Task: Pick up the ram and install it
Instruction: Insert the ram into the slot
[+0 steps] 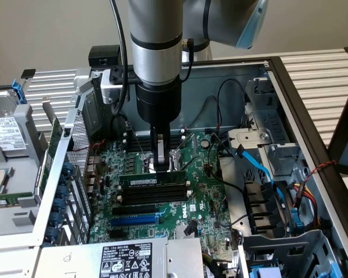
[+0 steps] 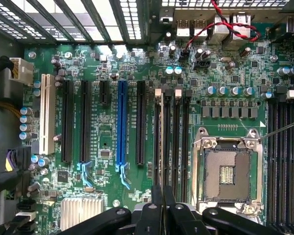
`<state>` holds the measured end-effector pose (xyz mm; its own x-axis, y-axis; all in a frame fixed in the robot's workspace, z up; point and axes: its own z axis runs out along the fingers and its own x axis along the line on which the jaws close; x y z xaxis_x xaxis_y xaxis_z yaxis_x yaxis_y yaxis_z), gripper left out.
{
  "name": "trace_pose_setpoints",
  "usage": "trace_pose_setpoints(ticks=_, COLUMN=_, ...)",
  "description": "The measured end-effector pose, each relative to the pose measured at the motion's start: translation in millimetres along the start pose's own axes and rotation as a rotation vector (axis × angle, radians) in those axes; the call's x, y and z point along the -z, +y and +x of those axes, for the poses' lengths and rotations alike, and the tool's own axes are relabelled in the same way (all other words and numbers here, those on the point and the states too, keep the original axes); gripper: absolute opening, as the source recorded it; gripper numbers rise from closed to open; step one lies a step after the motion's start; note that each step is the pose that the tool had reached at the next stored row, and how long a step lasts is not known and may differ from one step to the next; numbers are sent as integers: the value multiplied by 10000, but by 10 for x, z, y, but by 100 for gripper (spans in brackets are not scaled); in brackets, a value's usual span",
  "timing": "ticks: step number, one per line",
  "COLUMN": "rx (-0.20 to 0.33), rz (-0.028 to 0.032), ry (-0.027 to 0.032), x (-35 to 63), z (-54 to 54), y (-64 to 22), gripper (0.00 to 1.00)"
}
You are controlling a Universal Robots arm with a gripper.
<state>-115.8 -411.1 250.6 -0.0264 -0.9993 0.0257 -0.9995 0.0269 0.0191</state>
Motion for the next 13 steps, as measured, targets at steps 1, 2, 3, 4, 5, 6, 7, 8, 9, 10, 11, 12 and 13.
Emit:
trace_pose_setpoints(ticks=1, rx=0, rz=0, ry=13, x=0, z=0, y=0, gripper=13)
trace_pose_setpoints(ticks=2, rx=0, rz=1, ry=30, x=0, z=0, y=0, gripper=13)
trace_pose_setpoints(ticks=3, rx=-1, rz=1, ry=47, x=-1, z=0, y=0, gripper=13)
trace_pose_setpoints(ticks=4, rx=-1, rz=1, ry=64, x=-3, z=0, y=0, gripper=13)
trace_pose_setpoints(ticks=5, rx=-1, rz=1, ry=75, x=-6, z=0, y=0, gripper=13)
trace_pose_setpoints(ticks=6, rx=-1, rz=2, ry=79, x=-12, z=0, y=0, gripper=13)
trace_pose_setpoints(ticks=7, rx=-1, rz=3, ry=82, x=-19, z=0, y=0, gripper=13)
trace_pose_setpoints(ticks=8, rx=-1, rz=6, ry=83, x=-29, z=-1, y=-1, gripper=13)
trace_pose_setpoints(ticks=9, rx=-1, rz=7, ry=83, x=-38, z=-1, y=-1, gripper=13)
trace_pose_setpoints(ticks=10, rx=-2, rz=9, ry=85, x=-47, z=-1, y=-1, gripper=13)
trace_pose_setpoints(ticks=11, rx=-1, rz=13, ry=85, x=-55, z=-1, y=-1, gripper=13)
trace_pose_setpoints(ticks=12, rx=-1, rz=18, ry=84, x=-62, z=-2, y=-1, gripper=13)
trace_pose_setpoints(ticks=13, rx=-2, rz=23, ry=84, x=-68, z=-2, y=-1, gripper=13)
